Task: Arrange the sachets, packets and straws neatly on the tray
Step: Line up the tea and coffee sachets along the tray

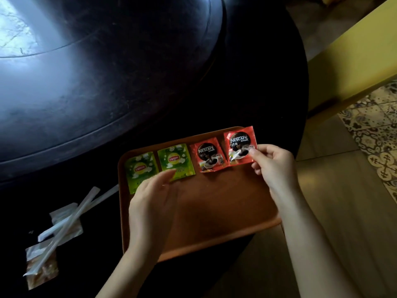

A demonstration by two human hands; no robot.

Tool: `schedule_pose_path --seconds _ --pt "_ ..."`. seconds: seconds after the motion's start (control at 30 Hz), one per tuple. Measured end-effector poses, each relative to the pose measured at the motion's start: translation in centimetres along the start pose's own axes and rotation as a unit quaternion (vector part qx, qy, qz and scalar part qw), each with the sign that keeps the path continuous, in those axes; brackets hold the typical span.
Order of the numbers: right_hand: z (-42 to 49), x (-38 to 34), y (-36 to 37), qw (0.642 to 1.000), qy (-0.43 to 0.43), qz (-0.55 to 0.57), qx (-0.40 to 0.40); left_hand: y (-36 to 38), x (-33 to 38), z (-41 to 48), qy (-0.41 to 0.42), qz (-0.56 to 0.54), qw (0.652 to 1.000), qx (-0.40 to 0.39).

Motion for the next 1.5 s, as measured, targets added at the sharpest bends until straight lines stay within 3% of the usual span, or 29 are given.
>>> schedule_pose_path --seconds 0.07,0.17,0.27,0.57,0.7,0.87,1.3,1.5 --pt "0.7 0.1 0.0 0.998 -0.021 -0.064 0.005 0.8 -1.0 -1.5 0.068 0.103 0.989 -0.081" --pt "0.7 -1.0 0.3 0.983 -0.074 -0.165 0.034 3.0 -3.1 -4.6 0.11 0.17 0.95 -0.239" --pt "0.5 -1.9 0.4 0.957 -0.105 -0.26 0.079 3.8 -4.7 -6.3 0.142 0.26 0.907 -0.301" --pt "-0.5 -2.4 1.3 0.914 -0.147 -0.353 0.138 3.7 -5.0 -6.2 0.144 0.307 0.888 -0.31" --pt "-0.7 -2.6 1.0 0.913 -0.181 -0.33 0.159 3.7 -5.2 -6.3 0.144 0.303 0.889 -0.311" --pt "-0.8 -3.1 3.6 0.881 -0.291 -0.36 0.093 3.7 -5.1 -6.3 0.148 0.295 0.892 -0.309" --pt "-1.5 -4.2 3.3 0.896 -0.278 -0.328 0.112 3.5 -4.0 -5.9 0.145 0.28 0.89 -0.329" --pt "-5.6 -7.3 7.9 0.891 -0.287 -0.35 -0.03 -1.2 -3.5 -4.7 0.08 0.197 0.931 -0.296"
Point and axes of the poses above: each hand's wrist, its own z-axis towards the middle knuckle, its own y-axis out of the palm, x = y × z, the point moved 8 cm from there along z, towards the middle knuckle, and after that the axes turned 10 degrees about -z, right-handed, at the moved point
